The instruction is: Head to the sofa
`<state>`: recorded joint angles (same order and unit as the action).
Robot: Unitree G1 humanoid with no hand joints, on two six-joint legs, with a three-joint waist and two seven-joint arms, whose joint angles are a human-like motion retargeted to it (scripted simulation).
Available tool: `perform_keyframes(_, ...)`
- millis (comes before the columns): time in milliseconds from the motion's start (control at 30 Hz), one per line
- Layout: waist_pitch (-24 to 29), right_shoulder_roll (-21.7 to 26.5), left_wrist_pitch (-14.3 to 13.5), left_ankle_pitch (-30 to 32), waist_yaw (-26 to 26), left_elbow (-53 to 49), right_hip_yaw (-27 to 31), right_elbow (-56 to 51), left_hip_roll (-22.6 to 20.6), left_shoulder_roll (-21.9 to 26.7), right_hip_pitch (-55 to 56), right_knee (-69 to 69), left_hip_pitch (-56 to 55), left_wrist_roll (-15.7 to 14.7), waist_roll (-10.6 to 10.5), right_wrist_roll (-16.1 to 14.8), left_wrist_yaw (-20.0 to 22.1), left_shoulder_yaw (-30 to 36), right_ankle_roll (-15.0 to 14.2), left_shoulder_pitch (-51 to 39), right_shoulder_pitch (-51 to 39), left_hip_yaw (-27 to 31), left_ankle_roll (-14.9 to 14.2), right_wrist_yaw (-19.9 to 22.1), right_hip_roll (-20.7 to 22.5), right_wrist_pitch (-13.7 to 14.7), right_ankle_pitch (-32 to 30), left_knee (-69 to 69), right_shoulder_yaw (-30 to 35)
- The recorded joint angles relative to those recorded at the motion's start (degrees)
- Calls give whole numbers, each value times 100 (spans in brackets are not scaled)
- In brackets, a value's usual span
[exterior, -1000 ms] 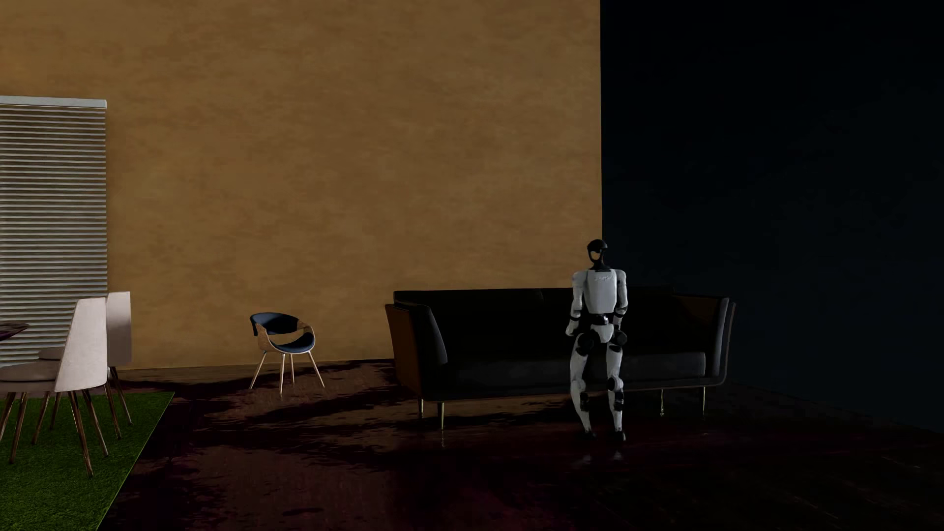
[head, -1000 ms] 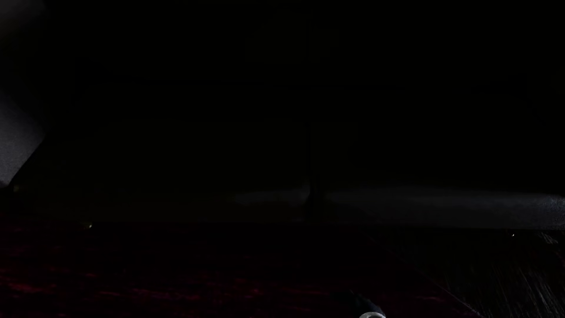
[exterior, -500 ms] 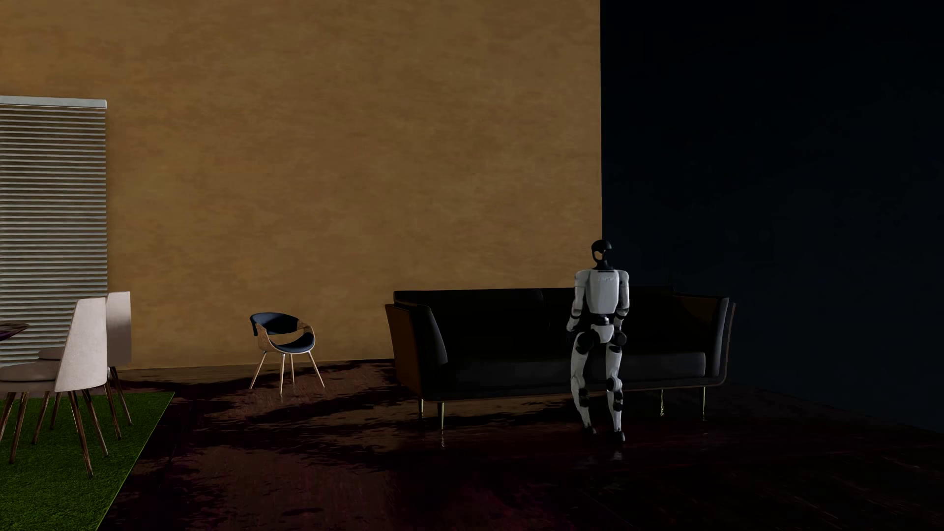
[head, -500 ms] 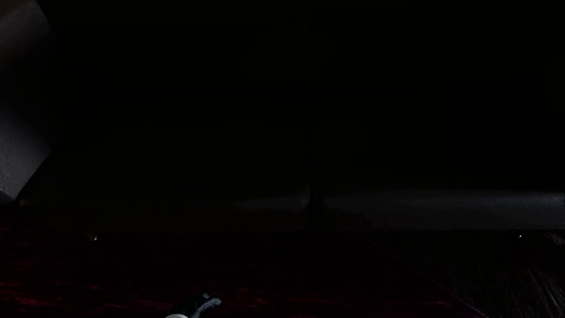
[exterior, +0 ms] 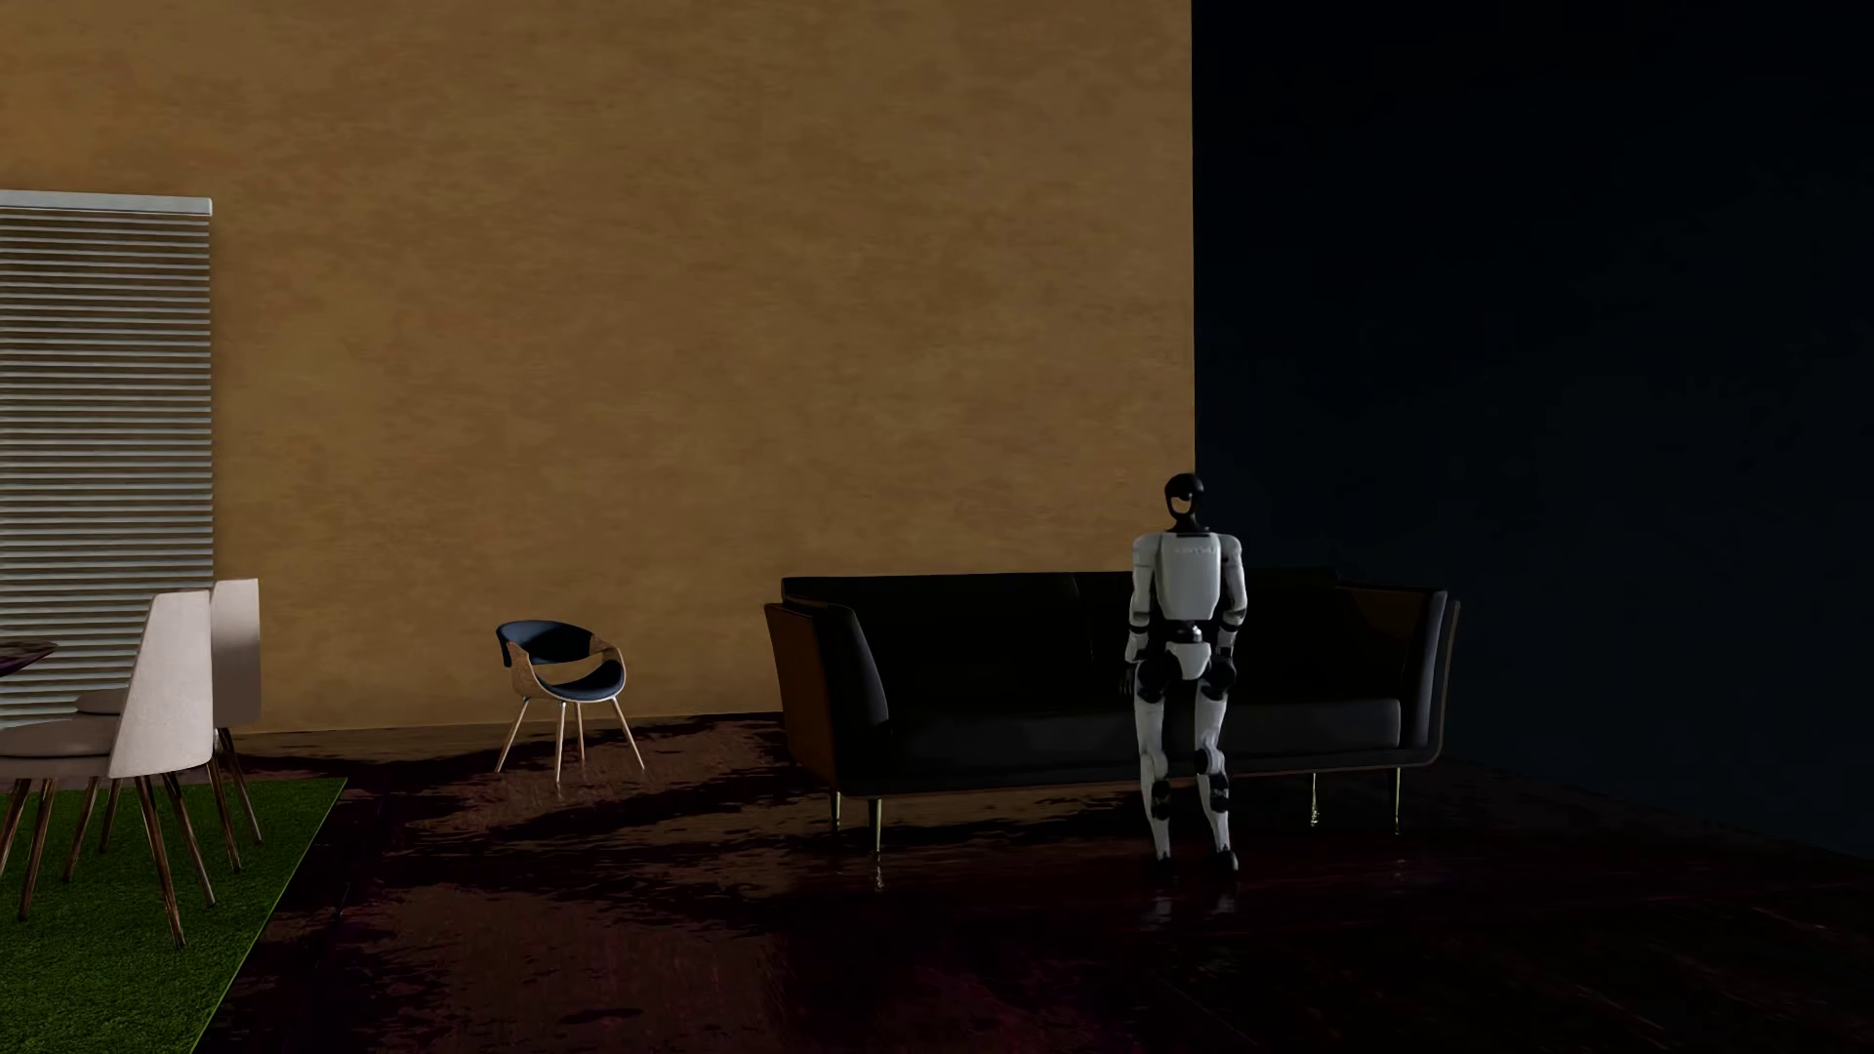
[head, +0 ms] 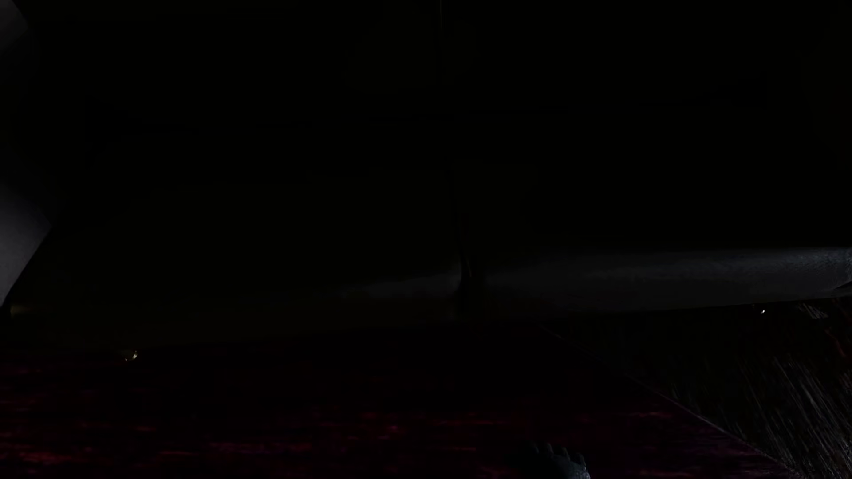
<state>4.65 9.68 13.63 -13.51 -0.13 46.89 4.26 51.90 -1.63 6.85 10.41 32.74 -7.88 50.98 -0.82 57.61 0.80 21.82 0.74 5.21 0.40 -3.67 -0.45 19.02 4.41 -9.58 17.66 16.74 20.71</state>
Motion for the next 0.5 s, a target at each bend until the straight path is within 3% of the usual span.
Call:
perform_keyframes(33, 56, -178, -65, -57, 12, -141, -136, -85, -27, 10, 338, 567, -77, -33, 45, -281, 34, 41, -263, 30, -30, -82, -32, -53, -108, -95, 34, 109, -167)
perform_keyframes(67, 94, -312, -133, -78, 19, -187, -314, -221, -52, 34, 555, 874, -88, -104, 90, -691, 84, 89, -258, 3, -32, -140, -78, -348, -251, -83, 239, 130, -379)
perform_keyframes(100, 112, -408, -155, -89, 9, -162, -408, -309, -83, 55, 598, 847, -60, -161, 128, -963, 141, 152, -139, -26, -30, -162, -119, -643, -347, -45, 490, 113, -458)
perform_keyframes(133, 111, -452, -104, -86, -9, -75, -421, -357, -107, 72, 498, 498, -3, -179, 154, -1037, 157, 225, 38, -63, -17, -148, -137, -844, -366, 38, 553, 64, -380)
perform_keyframes(167, 97, -453, -9, -94, -24, 26, -389, -393, -135, 79, 271, -105, 54, -167, 170, -1002, 92, 304, -17, -98, 16, -115, -133, -963, -365, 168, 371, 26, -223)
perform_keyframes(200, 79, -447, 58, -86, -30, 90, -349, -423, -148, 89, 7, -604, 126, -164, 175, -970, -56, 369, 131, -120, 60, -69, -110, -1061, -338, 325, 182, -27, -64)
perform_keyframes(267, 49, -432, -20, -64, -10, 84, -348, -329, -95, 139, -447, -1321, 279, -312, 140, -998, -399, 367, 165, -78, 78, -4, -39, -1355, -261, 582, -67, -115, 234)
perform_keyframes(333, 9, -335, -132, -79, 11, 22, -364, -46, 26, 211, -799, -1868, 380, -438, 71, -837, -559, 326, 55, 26, -28, 13, -9, -1599, -153, 706, -312, -127, 665)
perform_keyframes(400, -38, -229, -180, -87, 26, -78, -386, 108, 113, 318, -1038, -2211, 469, -310, 25, -752, -498, 497, 33, 53, -89, 32, -34, -1687, -75, 767, -469, -166, 906)
perform_keyframes(500, -82, -117, -84, -108, 28, 8, -411, 207, 162, 321, -1125, -2291, 514, -282, 1, -893, -207, 636, 90, 7, -47, 56, -69, -1513, -26, 651, -507, -170, 854)
